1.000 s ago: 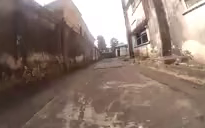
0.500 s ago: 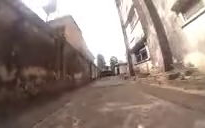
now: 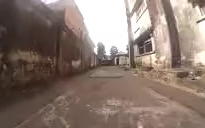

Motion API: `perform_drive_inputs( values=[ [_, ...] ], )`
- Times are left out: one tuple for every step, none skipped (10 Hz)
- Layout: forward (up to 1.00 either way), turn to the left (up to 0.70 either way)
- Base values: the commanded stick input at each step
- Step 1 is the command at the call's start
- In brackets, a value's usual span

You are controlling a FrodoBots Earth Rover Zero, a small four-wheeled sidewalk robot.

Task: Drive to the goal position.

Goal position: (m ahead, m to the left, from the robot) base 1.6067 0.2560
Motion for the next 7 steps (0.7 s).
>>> perform_drive_inputs(
  values=[
    [0.7,0.0],
    [0.7,0.0],
    [0.7,0.0],
    [0.7,0.0],
    [0.7,0.0],
    [0.7,0.0],
    [0.7,0.0]
  ],
)
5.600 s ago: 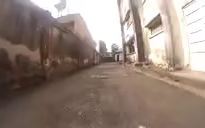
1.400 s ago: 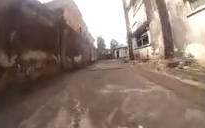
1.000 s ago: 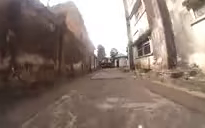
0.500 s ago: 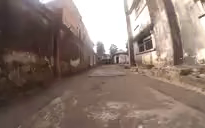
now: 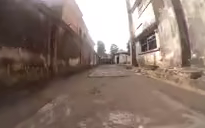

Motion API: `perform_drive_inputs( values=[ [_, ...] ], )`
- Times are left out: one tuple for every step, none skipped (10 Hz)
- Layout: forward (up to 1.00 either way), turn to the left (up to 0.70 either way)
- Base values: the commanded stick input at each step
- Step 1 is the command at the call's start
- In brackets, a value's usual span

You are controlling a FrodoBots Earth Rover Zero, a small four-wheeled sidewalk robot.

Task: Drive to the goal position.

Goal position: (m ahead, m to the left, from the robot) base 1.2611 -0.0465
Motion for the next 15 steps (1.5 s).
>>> perform_drive_inputs(
  values=[
    [0.7,0.0],
    [0.7,0.0],
    [0.7,0.0],
    [0.7,0.0],
    [0.7,0.0],
    [0.7,0.0],
    [0.7,0.0],
    [0.7,0.0],
    [0.7,0.0],
    [0.7,0.0],
    [0.7,0.0],
    [0.7,0.0],
    [0.7,0.0],
    [0.7,0.0],
    [0.7,0.0]
  ],
)
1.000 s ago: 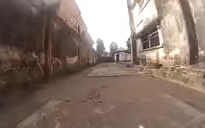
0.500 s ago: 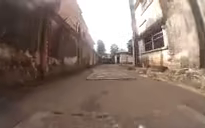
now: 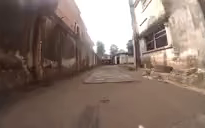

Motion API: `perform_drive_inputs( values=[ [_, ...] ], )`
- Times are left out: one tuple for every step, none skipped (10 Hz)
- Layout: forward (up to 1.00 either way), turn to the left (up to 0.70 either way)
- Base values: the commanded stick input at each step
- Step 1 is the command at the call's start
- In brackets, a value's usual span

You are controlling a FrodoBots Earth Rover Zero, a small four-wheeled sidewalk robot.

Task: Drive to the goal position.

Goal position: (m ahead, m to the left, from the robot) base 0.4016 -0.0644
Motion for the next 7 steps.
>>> perform_drive_inputs(
  values=[
    [0.7,0.0],
    [0.7,0.0],
    [0.7,0.0],
    [0.7,0.0],
    [0.7,0.0],
    [0.7,0.0],
    [0.7,0.0]
  ],
)
